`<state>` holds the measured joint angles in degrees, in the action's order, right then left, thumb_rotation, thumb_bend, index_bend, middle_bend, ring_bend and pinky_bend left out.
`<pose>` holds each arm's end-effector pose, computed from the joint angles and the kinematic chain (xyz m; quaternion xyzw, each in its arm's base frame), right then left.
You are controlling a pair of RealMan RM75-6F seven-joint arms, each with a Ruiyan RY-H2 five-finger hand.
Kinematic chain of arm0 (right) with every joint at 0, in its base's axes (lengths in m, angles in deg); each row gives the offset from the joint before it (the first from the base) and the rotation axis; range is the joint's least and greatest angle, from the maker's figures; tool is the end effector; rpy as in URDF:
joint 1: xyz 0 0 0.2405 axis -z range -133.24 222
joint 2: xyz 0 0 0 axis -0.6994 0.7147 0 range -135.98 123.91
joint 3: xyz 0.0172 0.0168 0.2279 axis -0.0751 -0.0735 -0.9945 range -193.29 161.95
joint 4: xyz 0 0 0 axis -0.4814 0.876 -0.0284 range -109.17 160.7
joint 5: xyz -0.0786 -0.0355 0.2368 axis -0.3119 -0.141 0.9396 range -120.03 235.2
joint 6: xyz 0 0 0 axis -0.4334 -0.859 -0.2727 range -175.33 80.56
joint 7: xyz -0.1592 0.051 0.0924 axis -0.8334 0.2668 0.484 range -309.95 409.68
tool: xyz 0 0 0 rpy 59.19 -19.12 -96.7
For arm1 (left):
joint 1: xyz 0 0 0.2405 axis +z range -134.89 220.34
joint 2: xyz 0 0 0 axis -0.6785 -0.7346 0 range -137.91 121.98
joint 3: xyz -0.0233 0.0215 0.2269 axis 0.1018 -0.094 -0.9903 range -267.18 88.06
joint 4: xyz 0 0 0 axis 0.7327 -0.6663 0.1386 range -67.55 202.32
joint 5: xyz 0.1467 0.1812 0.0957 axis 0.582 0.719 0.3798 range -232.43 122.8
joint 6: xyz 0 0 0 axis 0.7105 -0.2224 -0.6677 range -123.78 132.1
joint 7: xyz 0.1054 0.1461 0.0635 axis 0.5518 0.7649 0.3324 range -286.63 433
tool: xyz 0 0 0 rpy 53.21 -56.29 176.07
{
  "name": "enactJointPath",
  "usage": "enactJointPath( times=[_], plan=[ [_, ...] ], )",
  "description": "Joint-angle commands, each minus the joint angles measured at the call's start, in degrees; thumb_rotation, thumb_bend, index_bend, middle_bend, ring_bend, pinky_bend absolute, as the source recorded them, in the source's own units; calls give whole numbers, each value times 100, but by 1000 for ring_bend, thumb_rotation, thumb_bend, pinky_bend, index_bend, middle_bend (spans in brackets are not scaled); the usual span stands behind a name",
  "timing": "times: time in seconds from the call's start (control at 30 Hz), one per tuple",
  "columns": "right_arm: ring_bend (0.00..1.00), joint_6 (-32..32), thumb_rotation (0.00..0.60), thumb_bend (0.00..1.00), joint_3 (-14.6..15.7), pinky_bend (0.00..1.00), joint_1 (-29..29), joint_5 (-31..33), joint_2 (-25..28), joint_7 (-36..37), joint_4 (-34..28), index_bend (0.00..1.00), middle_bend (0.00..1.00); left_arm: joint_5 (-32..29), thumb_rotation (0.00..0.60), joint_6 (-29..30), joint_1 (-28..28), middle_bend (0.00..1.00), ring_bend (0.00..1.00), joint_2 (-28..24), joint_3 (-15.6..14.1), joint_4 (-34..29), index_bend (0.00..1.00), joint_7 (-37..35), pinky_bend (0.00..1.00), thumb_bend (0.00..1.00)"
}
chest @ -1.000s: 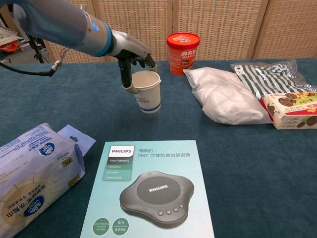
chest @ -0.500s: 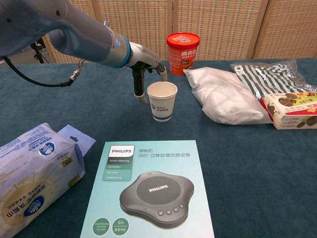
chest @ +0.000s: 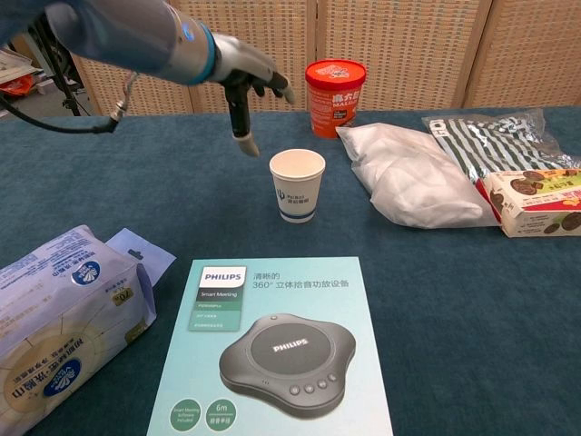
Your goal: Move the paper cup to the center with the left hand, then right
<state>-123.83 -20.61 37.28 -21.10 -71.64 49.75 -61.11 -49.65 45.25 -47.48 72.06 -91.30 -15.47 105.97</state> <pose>-0.3429 -0.2510 0.1040 0.5886 -0.4191 0.3295 0.6077 0.0015 0.4617 -0.0616 -0.7906 -0.3735 -0.2287 0.4279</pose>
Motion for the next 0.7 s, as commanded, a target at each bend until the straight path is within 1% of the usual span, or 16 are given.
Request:
enactJointPath(
  times=[0.03, 0.07, 0.2, 0.33, 0.4, 0.43, 0.5, 0.53, 0.57, 0.63, 0.7],
  plan=[
    [0, -1, 600, 55, 3, 0, -5, -9, 57, -14, -63, 69, 0, 729, 600, 777, 453, 0, 0, -1098, 97, -1180, 0, -256, 0, 219],
    [0, 8, 600, 56, 18, 0, -5, -15, 45, -34, -73, 69, 0, 937, 600, 1054, 629, 0, 0, -1351, 16, -1488, 0, -274, 0, 219],
    [0, -5, 600, 53, 14, 0, -15, -26, 31, -76, -86, 69, 0, 1426, 600, 1616, 1033, 0, 0, -1738, -152, -2046, 0, -337, 0, 220],
    [0, -36, 600, 53, 13, 0, -9, -25, 6, -131, -103, 69, 0, 2117, 600, 2481, 1650, 0, 0, -2078, -385, -2612, 0, -498, 0, 222],
    [0, -64, 600, 53, 6, 0, -7, -30, 2, -171, -114, 69, 0, 2681, 600, 3162, 2239, 0, 0, -2230, -614, -2922, 0, -751, 0, 222],
    [0, -69, 600, 53, 14, 0, -2, -28, -15, -198, -115, 69, 0, 2969, 600, 3412, 2512, 0, 0, -2262, -730, -3002, 0, -869, 0, 222],
    [0, -89, 600, 53, 3, 0, -1, -11, -40, -252, -107, 69, 0, 3456, 600, 3839, 3060, 0, 0, -2278, -975, -3057, 0, -1086, 0, 222],
    [0, -87, 600, 55, 1, 0, -3, 7, -61, -290, -97, 69, 0, 3791, 600, 4088, 3400, 0, 0, -2235, -1125, -3004, 0, -1201, 0, 222],
    [0, -86, 600, 58, -5, 0, -8, 19, -75, -317, -91, 69, 0, 4001, 600, 4262, 3648, 0, 0, -2192, -1226, -2952, 0, -1274, 0, 224],
    [0, -107, 600, 68, -19, 0, -17, 18, -102, -366, -75, 69, 0, 4366, 600, 4633, 4172, 0, 0, -2041, -1410, -2796, 0, -1419, 0, 230],
    [0, -164, 600, 78, -35, 0, -21, -3, -156, -427, -36, 69, 0, 4681, 600, 4964, 4646, 0, 0, -1828, -1522, -2595, 0, -1534, 0, 234]
  ],
)
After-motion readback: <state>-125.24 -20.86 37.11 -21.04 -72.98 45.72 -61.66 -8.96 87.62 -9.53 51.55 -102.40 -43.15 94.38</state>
